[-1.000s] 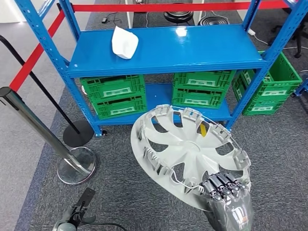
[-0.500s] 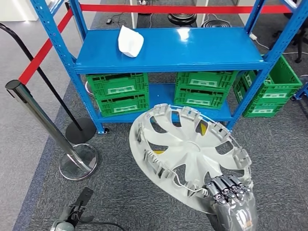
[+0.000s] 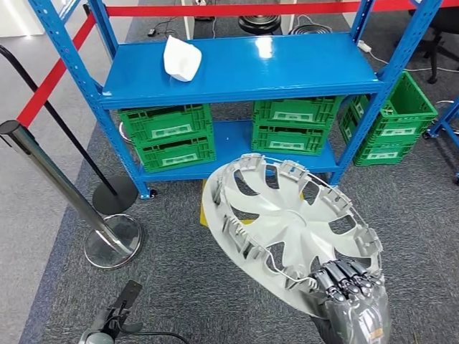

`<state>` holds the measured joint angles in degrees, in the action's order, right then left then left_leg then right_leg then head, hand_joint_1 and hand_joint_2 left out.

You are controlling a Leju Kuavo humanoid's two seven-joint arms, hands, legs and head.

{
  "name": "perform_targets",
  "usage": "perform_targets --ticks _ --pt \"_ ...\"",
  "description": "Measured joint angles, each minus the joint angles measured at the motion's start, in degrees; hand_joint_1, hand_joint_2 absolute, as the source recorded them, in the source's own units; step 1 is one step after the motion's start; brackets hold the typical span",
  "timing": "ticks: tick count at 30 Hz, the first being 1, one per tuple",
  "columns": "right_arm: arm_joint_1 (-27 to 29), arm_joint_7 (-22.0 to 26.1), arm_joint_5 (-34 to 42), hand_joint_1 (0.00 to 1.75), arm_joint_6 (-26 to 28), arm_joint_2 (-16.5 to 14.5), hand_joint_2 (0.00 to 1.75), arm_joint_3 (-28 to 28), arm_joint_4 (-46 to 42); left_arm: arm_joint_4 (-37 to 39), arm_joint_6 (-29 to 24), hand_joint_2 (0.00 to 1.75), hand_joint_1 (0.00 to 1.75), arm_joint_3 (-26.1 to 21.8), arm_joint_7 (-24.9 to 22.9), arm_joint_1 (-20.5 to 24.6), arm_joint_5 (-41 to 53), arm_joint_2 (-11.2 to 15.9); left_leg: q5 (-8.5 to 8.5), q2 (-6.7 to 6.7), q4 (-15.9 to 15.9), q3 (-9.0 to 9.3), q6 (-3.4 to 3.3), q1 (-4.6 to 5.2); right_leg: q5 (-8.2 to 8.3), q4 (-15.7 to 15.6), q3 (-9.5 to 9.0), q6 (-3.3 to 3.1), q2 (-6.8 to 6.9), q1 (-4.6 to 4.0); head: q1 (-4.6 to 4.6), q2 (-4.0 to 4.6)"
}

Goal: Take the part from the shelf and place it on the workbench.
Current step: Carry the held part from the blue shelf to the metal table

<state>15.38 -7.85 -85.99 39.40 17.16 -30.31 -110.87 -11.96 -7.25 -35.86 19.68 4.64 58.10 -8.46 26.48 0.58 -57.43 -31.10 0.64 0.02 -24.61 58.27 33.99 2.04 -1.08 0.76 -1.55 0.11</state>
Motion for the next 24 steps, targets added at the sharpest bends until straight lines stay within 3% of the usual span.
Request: perform_targets --ticks 3,5,8,9,10,11,13,15,19,21,23,24 --pt "0.28 -0.22 0.04 1.75 0.01 0.00 1.75 0.32 -0.40 0.00 -0.01 1.75 0.00 -0.03 0.03 -0.14 0.00 -0.09 -0.26 0.00 0.93 -0.20 -0.64 0.05 0.52 -0.13 0.66 1.05 -0.15 0.06 0.02 0.00" --pt "0.68 -0.31 0.09 1.75 0.01 0.00 1.75 0.59 -0.63 0.00 -0.08 1.75 0.00 -0.08 0.04 -0.19 0.00 -0.11 -0.70 -0.26 1.13 -0.34 -1.38 -0.11 -1.18 1.99 1.76 1.55 0.16 0.13 0.21 0.00" --pt "1.03 -0.51 0.11 1.75 0.01 -0.01 1.75 0.91 -0.93 0.00 -0.18 1.75 0.00 -0.21 0.04 -0.32 0.00 -0.05 -1.07 -0.72 1.15 -0.65 -2.01 -0.02 -6.99 12.93 6.24 1.99 0.57 0.09 0.47 0.00" --pt "1.17 -0.56 0.11 1.75 0.01 -0.02 1.75 0.99 -0.99 0.00 -0.17 1.75 0.00 -0.24 0.04 -0.39 0.00 -0.07 -1.14 -0.89 1.13 -0.74 -2.09 0.06 -7.93 15.80 7.31 2.03 0.58 0.05 0.46 0.00" --pt "1.34 -0.60 0.11 1.75 0.01 -0.02 1.75 1.07 -1.06 0.00 -0.17 1.75 0.00 -0.25 0.04 -0.45 0.00 -0.09 -1.19 -1.02 1.12 -0.80 -2.11 0.13 -7.82 16.61 7.38 1.98 0.59 0.00 0.47 0.00" --pt "1.52 -0.62 0.11 1.75 0.01 -0.02 1.75 1.13 -1.14 0.00 -0.17 1.75 0.00 -0.27 0.04 -0.47 0.00 -0.10 -1.22 -1.12 1.10 -0.81 -2.10 0.17 -6.63 14.86 6.18 1.84 0.64 -0.05 0.46 0.00" --pt "1.75 -0.69 0.11 1.75 0.01 -0.02 1.75 1.21 -1.37 0.00 -0.18 1.75 0.00 -0.30 0.04 -0.46 0.00 -0.11 -1.28 -1.24 1.02 -0.80 -1.98 0.24 -3.40 6.90 1.61 1.42 1.27 -0.19 0.47 0.00" --pt "1.80 -0.76 0.11 1.75 0.02 -0.03 1.75 1.29 -1.72 0.00 -0.19 1.75 0.00 -0.32 0.05 -0.48 0.00 -0.12 -1.36 -1.35 0.75 -1.03 -1.61 0.49 -1.92 0.83 -1.73 0.89 1.98 -0.44 0.43 0.00" --pt "2.40 -1.02 0.09 1.75 0.03 -0.08 1.75 1.70 -2.48 0.00 -0.25 1.75 0.00 -0.35 0.11 -0.63 -0.02 -0.07 -1.22 -1.66 0.34 -1.60 -0.40 0.51 -1.32 -0.46 -1.94 -0.32 1.59 -0.52 0.37 0.00" --pt "2.74 -1.19 0.09 1.75 0.03 -0.17 1.75 2.01 -2.87 0.00 -0.31 1.75 0.00 -0.36 0.14 -0.65 -0.04 -0.06 1.52 -1.29 -3.16 -3.09 0.31 0.38 -0.87 -0.69 -1.68 -1.00 1.30 -0.17 0.22 0.00" --pt "2.91 -1.25 0.09 1.75 0.03 -0.29 1.75 2.18 -3.20 0.00 -0.34 1.75 0.00 -0.36 0.15 -0.70 -0.08 -0.10 5.67 -1.01 -10.84 -6.32 0.85 0.10 -0.58 -0.68 -1.17 -1.26 0.86 -0.10 0.07 0.00" --pt "3.01 -1.28 0.10 1.75 0.03 -0.33 1.75 2.22 -3.27 0.00 -0.34 1.75 0.00 -0.37 0.15 -0.76 -0.12 -0.10 6.89 -1.01 -14.05 -7.63 0.99 -0.04 -0.45 -0.67 -0.95 -1.27 0.56 -0.09 0.07 0.00"
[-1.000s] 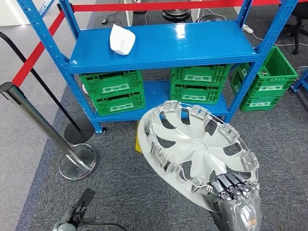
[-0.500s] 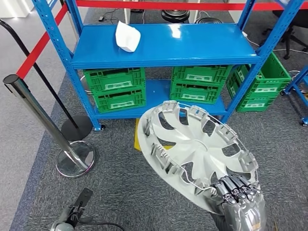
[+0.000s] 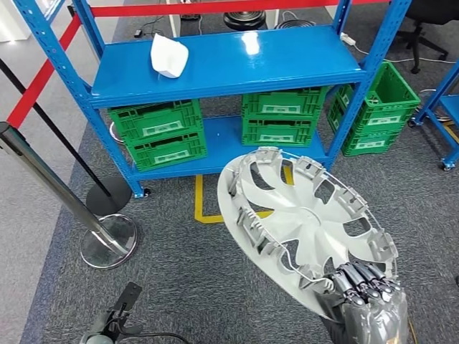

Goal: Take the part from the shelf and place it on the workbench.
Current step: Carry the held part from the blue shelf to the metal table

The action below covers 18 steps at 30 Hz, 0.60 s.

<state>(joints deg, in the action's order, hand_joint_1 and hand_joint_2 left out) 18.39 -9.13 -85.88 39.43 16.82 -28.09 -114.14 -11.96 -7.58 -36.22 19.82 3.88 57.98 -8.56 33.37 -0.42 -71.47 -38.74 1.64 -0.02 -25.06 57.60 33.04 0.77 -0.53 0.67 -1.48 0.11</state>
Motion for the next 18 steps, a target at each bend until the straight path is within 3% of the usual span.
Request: perform_targets --ticks 1,2,5,7,9,11,13,15,16,17,18 --pt "0.14 -0.03 0.04 1.75 0.00 -0.04 1.75 0.03 -0.04 0.00 0.00 1.75 0.00 -0.01 0.01 -0.06 -0.03 0.01 0.25 0.01 -1.70 -0.57 0.10 -0.12 0.13 0.01 0.17 0.07 -0.37 0.04 -0.01 0.00" --pt "0.31 -0.08 0.09 1.75 0.00 -0.05 1.75 0.05 -0.06 0.00 0.00 1.75 0.00 -0.02 0.02 -0.11 -0.05 0.04 -0.76 0.06 -0.86 0.06 0.14 -0.21 0.25 0.02 0.25 0.19 -0.76 0.10 0.00 0.00" --pt "0.67 -0.15 0.20 1.75 0.00 -0.08 1.75 0.10 -0.13 0.00 -0.02 1.75 0.00 -0.04 0.13 -0.15 -0.08 0.13 -5.99 1.54 10.25 5.96 0.19 -0.63 0.56 0.18 0.47 0.85 -2.00 0.26 -0.02 0.00" --pt "0.75 -0.15 0.20 1.75 0.00 -0.10 1.75 0.21 -0.32 0.00 -0.02 1.75 0.00 -0.04 0.15 -0.13 -0.08 0.13 -6.85 2.53 14.38 7.80 -0.10 -0.70 0.94 0.29 1.03 1.61 -2.77 0.23 -0.04 0.00" --pt "0.94 -0.15 0.23 1.75 0.01 -0.12 1.75 0.36 -0.50 0.00 -0.01 1.75 0.00 -0.05 0.15 -0.12 -0.07 0.08 -6.83 2.16 14.59 7.58 -0.90 -0.54 1.41 0.07 1.53 2.44 -3.32 0.35 -0.07 0.00" --pt "1.15 -0.15 0.42 1.75 0.02 -0.13 1.75 0.43 -0.55 0.00 -0.04 1.75 0.00 -0.08 0.15 -0.10 -0.06 0.05 -7.18 1.44 14.78 7.47 -1.85 -0.54 0.53 1.22 2.37 3.02 -2.32 0.43 0.15 0.00" --pt "1.23 -0.16 0.75 1.75 0.02 -0.13 1.75 0.44 -0.57 0.00 -0.09 1.75 0.00 -0.13 0.15 -0.12 -0.05 0.11 -7.39 0.64 14.89 7.35 -2.54 -0.46 -2.91 7.05 4.99 3.36 -0.57 0.40 0.45 0.00" --pt "1.26 -0.16 0.90 1.75 0.02 -0.13 1.75 0.44 -0.57 0.00 -0.10 1.75 0.00 -0.15 0.15 -0.25 -0.05 0.16 -7.44 -0.19 14.86 7.21 -2.84 -0.21 -6.47 14.89 8.23 3.54 0.01 0.39 0.54 0.00" --pt "1.31 -0.15 0.89 1.75 0.02 -0.13 1.75 0.44 -0.57 0.00 -0.09 1.75 0.00 -0.15 0.15 -0.28 -0.05 0.15 -7.46 -0.61 14.85 7.17 -2.90 -0.11 -7.00 16.88 8.91 3.54 0.04 0.37 0.55 0.00" --pt "1.34 -0.15 0.88 1.75 0.02 -0.13 1.75 0.44 -0.57 0.00 -0.09 1.75 0.00 -0.15 0.15 -0.28 -0.05 0.15 -7.47 -1.02 14.85 7.17 -2.92 -0.03 -6.45 16.56 8.46 3.46 0.09 0.35 0.55 0.00" --pt "1.38 -0.15 0.89 1.75 0.02 -0.13 1.75 0.44 -0.57 0.00 -0.09 1.75 0.00 -0.15 0.15 -0.26 -0.05 0.15 -7.47 -1.41 14.84 7.22 -2.91 0.02 -4.97 13.88 6.79 3.30 0.29 0.33 0.55 0.00"
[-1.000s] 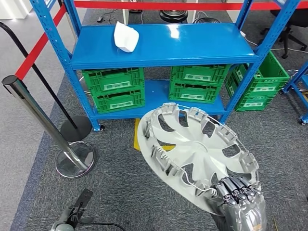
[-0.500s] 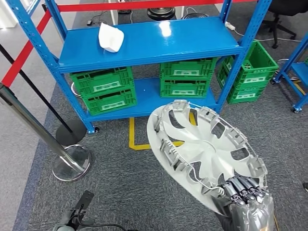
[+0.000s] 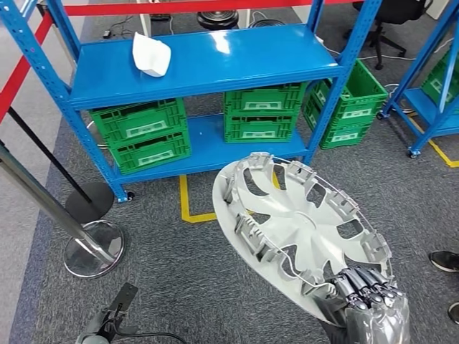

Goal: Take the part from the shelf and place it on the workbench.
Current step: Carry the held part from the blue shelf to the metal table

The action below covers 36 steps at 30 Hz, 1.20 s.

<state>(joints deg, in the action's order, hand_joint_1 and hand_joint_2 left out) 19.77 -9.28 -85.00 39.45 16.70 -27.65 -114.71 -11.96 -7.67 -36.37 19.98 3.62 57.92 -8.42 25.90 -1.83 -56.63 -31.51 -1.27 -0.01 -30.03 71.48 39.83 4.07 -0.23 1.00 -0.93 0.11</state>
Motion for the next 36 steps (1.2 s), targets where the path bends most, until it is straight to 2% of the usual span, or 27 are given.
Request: perform_targets --ticks 2,3,4,6,8,10,12,13,14,15,16,17,18,19,20,22,24,26,27,28,29,30,31,33,34,35,36 --pt "-0.03 -0.01 0.01 1.75 0.00 0.00 1.75 0.02 0.00 0.00 0.00 1.75 0.00 0.00 0.00 0.02 0.01 -0.01 0.10 -0.71 -0.11 0.15 0.19 0.20 3.06 -8.48 -4.89 -0.48 1.71 -0.34 0.01 0.00" --pt "-0.05 -0.02 0.02 1.75 0.01 -0.01 1.75 0.03 -0.04 0.00 0.00 1.75 0.00 0.00 0.00 0.02 0.02 -0.01 0.14 -1.00 -0.19 0.16 0.40 0.32 3.87 -11.57 -6.66 -0.77 2.47 -0.55 -0.04 0.00" --pt "-0.06 -0.04 0.02 1.75 0.01 -0.01 1.75 0.05 -0.10 0.00 0.00 1.75 0.00 0.00 0.00 0.01 0.04 -0.02 0.15 -1.33 -0.28 0.13 0.65 0.44 4.10 -13.18 -7.52 -1.03 2.97 -0.76 -0.06 0.00" --pt "0.08 -0.11 0.02 1.75 0.01 -0.02 1.75 0.08 -0.29 0.00 0.01 1.75 0.00 0.01 0.00 0.02 0.08 -0.04 0.06 -2.05 -0.32 0.04 1.20 0.45 4.23 -13.44 -7.38 -1.59 2.27 -0.91 -0.11 0.00" --pt "0.28 -0.19 0.02 1.75 0.01 -0.05 1.75 0.13 -0.49 0.00 0.02 1.75 0.00 0.02 0.00 0.06 0.10 -0.03 0.94 -1.48 -1.12 -0.34 1.92 0.27 4.65 -13.68 -7.09 -2.30 1.34 -0.71 -0.16 0.00" --pt "0.34 -0.23 0.02 1.75 0.01 -0.09 1.75 0.19 -0.68 0.00 0.01 1.75 0.00 0.02 0.00 0.03 0.12 0.00 4.12 0.34 -5.77 -2.37 2.56 0.08 5.04 -13.92 -6.89 -2.87 0.46 -0.39 -0.28 0.00" --pt "0.34 -0.22 0.01 1.75 0.00 -0.12 1.75 0.23 -0.77 0.00 0.02 1.75 0.00 0.02 0.00 -0.07 0.12 -0.03 7.79 1.24 -13.59 -5.82 2.88 -0.05 5.21 -13.90 -6.59 -3.06 -0.54 -0.32 -0.31 0.00" --pt "0.36 -0.22 0.00 1.75 -0.01 -0.15 1.75 0.27 -0.77 0.00 0.02 1.75 0.00 0.02 0.00 -0.12 0.12 -0.03 8.46 1.31 -16.20 -6.97 2.96 -0.11 5.28 -13.90 -6.50 -3.06 -1.12 -0.30 -0.32 0.00" --pt "0.38 -0.22 -0.01 1.75 -0.01 -0.18 1.75 0.31 -0.77 0.00 0.02 1.75 0.00 0.02 0.00 -0.13 0.11 -0.01 7.96 1.35 -16.76 -7.20 3.00 -0.15 5.36 -13.88 -6.44 -2.99 -1.77 -0.26 -0.31 0.00" --pt "0.39 -0.23 -0.01 1.75 -0.02 -0.20 1.75 0.34 -0.77 0.00 0.02 1.75 0.00 0.02 0.00 -0.12 0.12 0.02 6.37 1.48 -14.95 -6.31 3.01 -0.22 5.43 -13.86 -6.43 -2.88 -2.43 -0.18 -0.31 0.00" --pt "0.40 -0.23 -0.02 1.75 -0.02 -0.22 1.75 0.38 -0.77 0.00 0.02 1.75 0.00 0.02 0.00 -0.11 0.12 0.05 4.18 1.96 -11.37 -4.58 3.04 -0.36 5.49 -13.83 -6.42 -2.71 -3.09 -0.07 -0.31 0.00" --pt "0.39 -0.23 -0.02 1.75 -0.02 -0.23 1.75 0.39 -0.78 0.00 0.01 1.75 0.00 0.02 0.00 -0.10 0.14 0.07 2.35 2.98 -7.31 -2.62 3.10 -0.55 5.55 -13.73 -6.35 -2.45 -3.72 -0.05 -0.31 0.00" --pt "0.38 -0.22 -0.03 1.75 -0.01 -0.23 1.75 0.42 -0.80 0.00 0.01 1.75 0.00 0.02 0.00 -0.07 0.16 0.07 1.23 3.95 -3.83 -1.02 3.05 -0.75 5.61 -13.54 -6.12 -2.14 -4.33 -0.05 -0.30 0.00" --pt "0.40 -0.22 -0.03 1.75 -0.01 -0.24 1.75 0.45 -0.84 0.01 0.00 1.75 0.00 0.03 0.00 -0.05 0.17 0.06 0.75 4.71 -1.64 -0.08 2.93 -0.87 5.73 -13.43 -5.81 -1.76 -4.86 -0.06 -0.27 0.00" --pt "0.47 -0.20 -0.03 1.75 -0.01 -0.24 1.75 0.49 -0.89 0.01 0.01 1.75 0.00 0.03 0.00 -0.05 0.19 0.04 0.86 5.03 -0.79 0.22 2.68 -0.85 5.91 -13.44 -5.50 -1.33 -5.35 -0.06 -0.28 0.00" --pt "0.77 -0.17 -0.02 1.75 -0.01 -0.24 1.75 0.57 -0.95 0.01 0.02 1.75 0.00 0.03 0.00 0.00 0.20 -0.08 0.73 4.17 -0.57 0.11 1.84 -0.76 6.25 -13.65 -4.98 -0.60 -5.87 0.14 -0.27 0.00" --pt "1.00 -0.09 0.02 1.75 0.00 -0.24 1.75 0.72 -1.02 0.00 -0.01 1.75 0.00 0.01 0.00 0.09 0.20 -0.11 0.45 3.13 -0.33 0.13 0.92 -0.78 4.99 -11.76 -3.82 -0.14 -3.94 0.08 0.08 0.00" --pt "0.98 0.01 0.10 1.75 0.01 -0.25 1.75 0.89 -1.10 0.00 -0.03 1.75 0.00 -0.04 0.00 0.05 0.20 -0.03 0.41 2.02 -0.26 0.12 0.33 -0.64 1.45 -5.10 -0.79 0.10 -1.20 -0.09 0.47 0.00" --pt "0.95 0.04 0.14 1.75 0.01 -0.26 1.75 0.93 -1.10 0.01 -0.03 1.75 0.00 -0.05 0.00 -0.02 0.20 -0.02 0.44 1.42 -0.28 0.12 0.21 -0.52 -0.34 -1.02 1.03 0.18 -0.59 -0.08 0.53 0.00" --pt "0.96 0.05 0.17 1.75 0.01 -0.27 1.75 0.96 -1.11 0.01 -0.01 1.75 0.00 -0.07 0.00 -0.07 0.20 -0.02 0.47 0.79 -0.29 0.13 0.17 -0.42 -1.36 1.98 2.34 0.20 -0.36 -0.09 0.52 0.00" --pt "1.00 0.05 0.19 1.75 0.01 -0.28 1.75 0.97 -1.11 0.01 -0.01 1.75 0.00 -0.07 0.00 -0.08 0.20 -0.02 0.50 0.20 -0.30 0.16 0.15 -0.36 -1.32 2.98 2.69 0.18 -0.26 -0.10 0.52 0.00" --pt "1.05 0.05 0.20 1.75 0.01 -0.28 1.75 0.99 -1.12 0.01 0.00 1.75 0.00 -0.07 0.00 -0.04 0.19 -0.02 0.56 -0.38 -0.31 0.22 0.19 -0.32 -0.21 1.59 1.85 0.08 -0.12 -0.11 0.51 0.00" --pt "1.10 0.06 0.20 1.75 0.01 -0.28 1.75 1.02 -1.16 0.01 0.00 1.75 0.00 -0.07 0.00 0.00 0.19 -0.03 0.65 -0.93 -0.31 0.33 0.26 -0.30 1.62 -1.89 -0.10 -0.05 0.33 -0.13 0.52 0.00" --pt "1.05 0.10 0.21 1.75 0.01 -0.28 1.75 1.08 -1.31 0.01 0.00 1.75 0.00 -0.07 0.00 0.03 0.17 -0.04 0.93 -1.85 -0.40 0.56 0.62 -0.07 4.29 -9.66 -4.43 -0.46 2.52 -0.41 0.51 0.00" --pt "0.99 0.14 0.21 1.75 0.01 -0.29 1.75 1.14 -1.41 0.01 0.00 1.75 0.00 -0.07 0.00 0.02 0.17 -0.05 1.03 -2.24 -0.47 0.62 0.86 0.10 4.82 -11.93 -5.68 -0.75 3.27 -0.59 0.45 0.00" --pt "0.94 0.19 0.22 1.75 0.01 -0.30 1.75 1.21 -1.49 0.02 0.00 1.75 0.00 -0.07 0.00 0.02 0.17 -0.04 1.04 -2.67 -0.50 0.65 1.13 0.26 4.82 -12.76 -6.05 -1.08 3.56 -0.79 0.42 0.00" --pt "0.94 0.26 0.24 1.75 0.01 -0.30 1.75 1.27 -1.54 0.02 0.00 1.75 0.00 -0.07 0.00 0.03 0.17 -0.04 1.01 -3.16 -0.51 0.65 1.39 0.35 4.95 -12.79 -5.96 -1.46 2.96 -0.91 0.40 0.00"
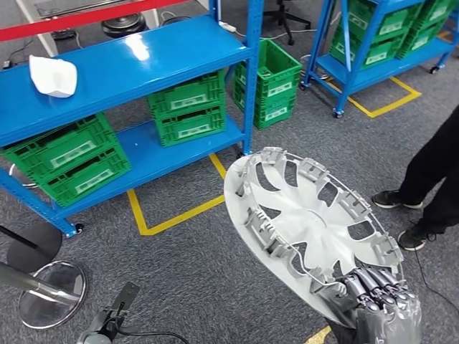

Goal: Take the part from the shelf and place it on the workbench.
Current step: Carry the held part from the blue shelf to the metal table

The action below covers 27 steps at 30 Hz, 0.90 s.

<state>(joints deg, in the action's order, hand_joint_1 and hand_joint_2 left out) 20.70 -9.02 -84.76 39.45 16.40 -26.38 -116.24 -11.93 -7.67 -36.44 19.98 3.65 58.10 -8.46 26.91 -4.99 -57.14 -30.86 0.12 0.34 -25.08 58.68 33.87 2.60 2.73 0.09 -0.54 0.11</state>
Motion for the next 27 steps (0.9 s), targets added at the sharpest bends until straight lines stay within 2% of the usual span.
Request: perform_targets --ticks 1,2,3,4,6,7,8,9,10,12,14,15,16,17,19,20,21,22,23,24,25,27 --pt "0.06 0.08 0.02 1.75 0.00 -0.01 1.75 0.06 -0.07 -0.01 0.01 1.75 0.00 0.00 0.00 0.05 0.00 0.00 0.05 -0.35 0.03 -0.01 0.31 -0.06 0.17 -0.05 0.18 -0.36 -0.63 0.02 -0.01 0.00" --pt "0.14 0.15 0.05 1.75 0.00 -0.02 1.75 0.10 -0.14 -0.01 0.01 1.75 0.00 0.00 0.01 0.11 0.00 0.01 0.42 -0.05 -0.20 -0.10 0.64 -0.17 0.33 -0.13 0.32 -0.70 -1.20 0.08 -0.01 0.00" --pt "0.17 0.22 0.07 1.75 0.00 -0.03 1.75 0.13 -0.21 -0.01 0.02 1.75 0.00 0.00 0.02 0.17 -0.01 0.01 1.38 0.85 -1.30 -0.55 0.91 -0.26 0.50 -0.25 0.41 -1.05 -1.76 0.21 -0.06 0.00" --pt "0.17 0.26 0.09 1.75 0.00 -0.05 1.75 0.14 -0.27 -0.01 0.04 1.75 0.00 0.01 0.03 0.19 -0.01 0.01 2.96 2.10 -3.62 -1.56 1.15 -0.33 0.66 -0.36 0.48 -1.35 -2.30 0.37 -0.15 0.00" --pt "0.08 0.33 0.09 1.75 0.00 -0.09 1.75 0.16 -0.33 0.00 0.10 1.75 0.00 0.02 0.04 0.05 -0.03 -0.03 6.69 4.10 -11.16 -4.95 1.33 -0.37 0.82 -0.36 0.75 -1.67 -3.53 0.45 -0.27 0.00" --pt "0.06 0.35 0.09 1.75 0.00 -0.09 1.75 0.16 -0.33 0.00 0.13 1.75 0.00 0.02 0.04 -0.05 -0.04 -0.05 7.80 4.40 -14.52 -6.56 1.37 -0.38 0.89 -0.36 0.85 -1.75 -4.24 0.45 -0.29 0.00" --pt "0.08 0.36 0.09 1.75 0.00 -0.09 1.75 0.17 -0.33 0.00 0.13 1.75 0.00 0.02 0.04 -0.11 -0.05 -0.07 7.84 4.51 -16.23 -7.45 1.37 -0.38 0.95 -0.36 0.93 -1.76 -4.99 0.44 -0.29 0.00" --pt "0.11 0.37 0.09 1.75 0.00 -0.09 1.75 0.17 -0.32 0.00 0.13 1.75 0.00 0.01 0.04 -0.11 -0.07 -0.07 6.77 4.61 -15.81 -7.36 1.32 -0.38 1.02 -0.35 0.98 -1.73 -5.76 0.44 -0.29 0.00" --pt "0.13 0.37 0.10 1.75 -0.01 -0.09 1.75 0.17 -0.32 0.00 0.13 1.75 0.00 0.01 0.04 -0.07 -0.08 -0.07 4.83 4.86 -13.25 -6.22 1.20 -0.39 1.10 -0.35 0.99 -1.61 -6.51 0.46 -0.29 0.00" --pt "0.09 0.37 0.10 1.75 -0.01 -0.09 1.75 0.18 -0.33 0.00 0.13 1.75 0.00 0.01 0.04 0.03 -0.09 -0.01 1.05 7.07 -5.58 -2.65 0.81 -0.56 1.29 -0.20 1.15 -1.24 -7.94 0.46 -0.29 0.00" --pt "-0.02 0.38 0.11 1.75 0.01 -0.09 1.75 0.19 -0.34 0.00 0.16 1.75 0.00 0.03 0.04 0.11 -0.09 0.04 -0.09 9.00 -0.97 -0.63 0.45 -0.72 1.61 -0.01 1.70 -0.67 -9.16 0.45 -0.24 0.00" --pt "0.01 0.40 0.12 1.75 0.02 -0.09 1.75 0.20 -0.34 0.00 0.17 1.75 0.00 0.03 0.04 0.13 -0.10 0.03 0.06 9.02 -0.38 -0.46 0.25 -0.68 1.81 -0.02 2.00 -0.32 -9.74 0.48 -0.24 0.00" --pt "0.11 0.41 0.14 1.75 0.02 -0.09 1.75 0.20 -0.34 0.00 0.19 1.75 0.00 0.03 0.05 0.17 -0.10 -0.06 0.01 8.47 -0.28 -0.51 -0.01 -0.68 2.05 -0.18 2.32 0.05 -10.31 0.60 -0.24 0.00" --pt "0.28 0.43 0.19 1.75 0.02 -0.09 1.75 0.20 -0.34 0.00 0.20 1.75 0.00 0.02 0.06 0.22 -0.11 -0.11 -0.16 7.85 -0.12 -0.51 -0.33 -0.71 2.03 -0.07 2.65 0.34 -10.01 0.60 -0.24 0.00" --pt "0.36 0.44 0.48 1.75 0.03 -0.09 1.75 0.19 -0.34 0.00 0.20 1.75 0.00 0.00 0.10 0.31 -0.11 -0.15 -0.45 6.47 0.19 -0.45 -1.05 -0.86 0.31 2.67 4.21 0.86 -7.34 0.47 0.18 0.00" --pt "0.33 0.45 0.64 1.75 0.03 -0.10 1.75 0.18 -0.34 0.00 0.21 1.75 0.00 -0.02 0.12 0.28 -0.11 -0.08 -0.47 5.79 0.20 -0.45 -1.24 -0.82 -1.41 5.75 5.57 1.04 -5.44 0.42 0.38 0.00" --pt "0.25 0.45 0.76 1.75 0.03 -0.10 1.75 0.17 -0.34 0.00 0.21 1.75 0.00 -0.03 0.13 0.19 -0.11 -0.04 -0.45 5.13 0.19 -0.46 -1.39 -0.76 -3.30 9.53 7.25 1.24 -4.19 0.44 0.58 0.00" --pt "0.24 0.45 0.80 1.75 0.03 -0.10 1.75 0.17 -0.34 0.00 0.21 1.75 0.00 -0.05 0.13 0.10 -0.11 -0.03 -0.42 4.40 0.17 -0.46 -1.42 -0.70 -4.74 13.03 8.79 1.39 -3.58 0.49 0.58 0.00" --pt "0.27 0.44 0.79 1.75 0.03 -0.11 1.75 0.17 -0.34 0.00 0.22 1.75 0.00 -0.05 0.13 0.04 -0.11 -0.04 -0.37 3.67 0.16 -0.44 -1.40 -0.69 -5.31 15.16 9.67 1.48 -3.30 0.53 0.59 0.00" --pt "0.32 0.44 0.78 1.75 0.03 -0.11 1.75 0.17 -0.34 0.00 0.22 1.75 0.00 -0.06 0.13 0.02 -0.11 -0.07 -0.30 2.96 0.15 -0.40 -1.33 -0.70 -4.84 15.16 9.50 1.55 -3.10 0.55 0.60 0.00" --pt "0.38 0.43 0.78 1.75 0.02 -0.11 1.75 0.17 -0.34 0.00 0.23 1.75 0.00 -0.06 0.13 0.03 -0.11 -0.10 -0.19 2.28 0.14 -0.29 -1.19 -0.73 -3.47 12.93 8.16 1.58 -2.78 0.59 0.60 0.00" --pt "0.41 0.43 0.76 1.75 0.02 -0.11 1.75 0.19 -0.34 0.00 0.23 1.75 0.00 -0.07 0.13 0.04 -0.11 -0.11 0.20 1.12 0.08 0.09 -0.70 -0.62 -0.55 5.40 3.68 1.58 -0.84 0.43 0.63 0.00"
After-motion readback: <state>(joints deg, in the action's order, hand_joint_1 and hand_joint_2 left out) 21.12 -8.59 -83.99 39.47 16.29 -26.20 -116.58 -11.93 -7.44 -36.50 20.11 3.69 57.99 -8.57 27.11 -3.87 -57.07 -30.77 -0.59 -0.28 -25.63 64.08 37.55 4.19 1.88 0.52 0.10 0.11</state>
